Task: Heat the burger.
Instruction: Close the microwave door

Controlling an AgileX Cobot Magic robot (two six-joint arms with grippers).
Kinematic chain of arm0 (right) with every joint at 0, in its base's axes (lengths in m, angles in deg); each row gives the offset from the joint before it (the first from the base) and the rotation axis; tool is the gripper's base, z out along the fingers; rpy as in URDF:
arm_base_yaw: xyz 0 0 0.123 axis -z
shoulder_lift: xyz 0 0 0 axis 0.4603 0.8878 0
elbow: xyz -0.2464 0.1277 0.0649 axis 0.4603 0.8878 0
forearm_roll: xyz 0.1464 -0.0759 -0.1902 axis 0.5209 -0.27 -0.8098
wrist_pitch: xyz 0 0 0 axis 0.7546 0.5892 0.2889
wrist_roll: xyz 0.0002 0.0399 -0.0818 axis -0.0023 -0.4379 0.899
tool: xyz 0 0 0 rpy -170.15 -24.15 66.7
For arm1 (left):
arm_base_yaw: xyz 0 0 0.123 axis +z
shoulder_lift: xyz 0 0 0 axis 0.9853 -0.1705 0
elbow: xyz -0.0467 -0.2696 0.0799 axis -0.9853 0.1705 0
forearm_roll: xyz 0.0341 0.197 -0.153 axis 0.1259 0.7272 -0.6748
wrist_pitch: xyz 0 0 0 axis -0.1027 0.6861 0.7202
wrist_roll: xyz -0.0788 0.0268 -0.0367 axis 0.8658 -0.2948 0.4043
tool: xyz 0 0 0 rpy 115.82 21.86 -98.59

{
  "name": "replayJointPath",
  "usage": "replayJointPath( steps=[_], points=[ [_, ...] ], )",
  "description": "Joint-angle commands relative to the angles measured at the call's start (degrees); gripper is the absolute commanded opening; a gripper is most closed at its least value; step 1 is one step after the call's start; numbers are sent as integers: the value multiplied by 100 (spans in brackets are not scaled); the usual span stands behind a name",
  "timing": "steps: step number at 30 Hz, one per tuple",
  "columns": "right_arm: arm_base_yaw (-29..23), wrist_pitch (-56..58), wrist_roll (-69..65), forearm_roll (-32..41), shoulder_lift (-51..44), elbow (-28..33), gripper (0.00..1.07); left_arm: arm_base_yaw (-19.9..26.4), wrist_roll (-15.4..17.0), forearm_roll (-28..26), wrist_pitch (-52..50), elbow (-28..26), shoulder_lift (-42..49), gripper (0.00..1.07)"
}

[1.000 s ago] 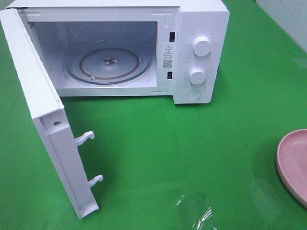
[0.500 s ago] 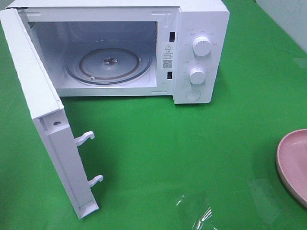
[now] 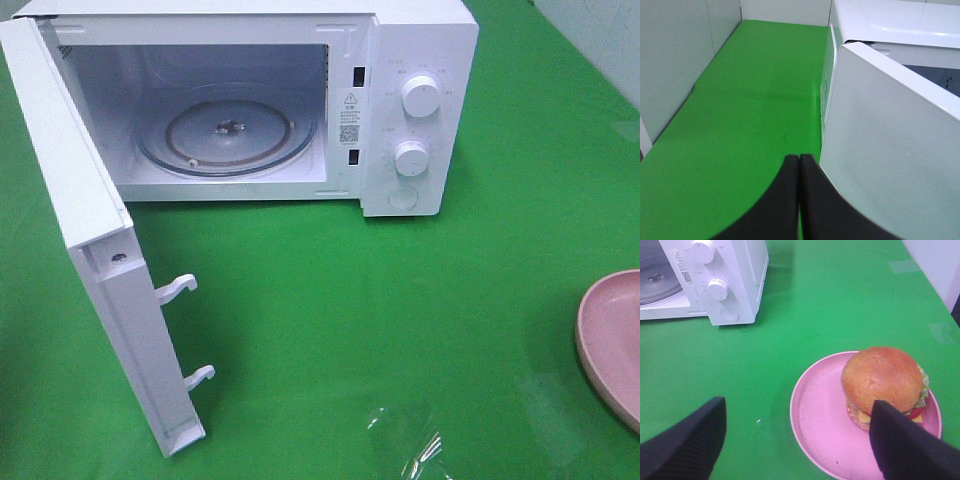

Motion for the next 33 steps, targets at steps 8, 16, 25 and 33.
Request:
replayJointPath(
  steps=[8,16,25,33],
  points=[
    [52,-63,63,23,-143,17,76,-29,52,-80,-2538,705,-1404,0],
    [52,-63,63,23,-143,17,76,-29,756,218,-3982,705,-2962,0],
    [52,-63,63,23,-143,17,76,-29,1112,1186,-4905,693,-3839,0],
    [52,-63,63,23,-143,17,76,-309,1220,1604,-5363,390,-4658,0]
  ],
)
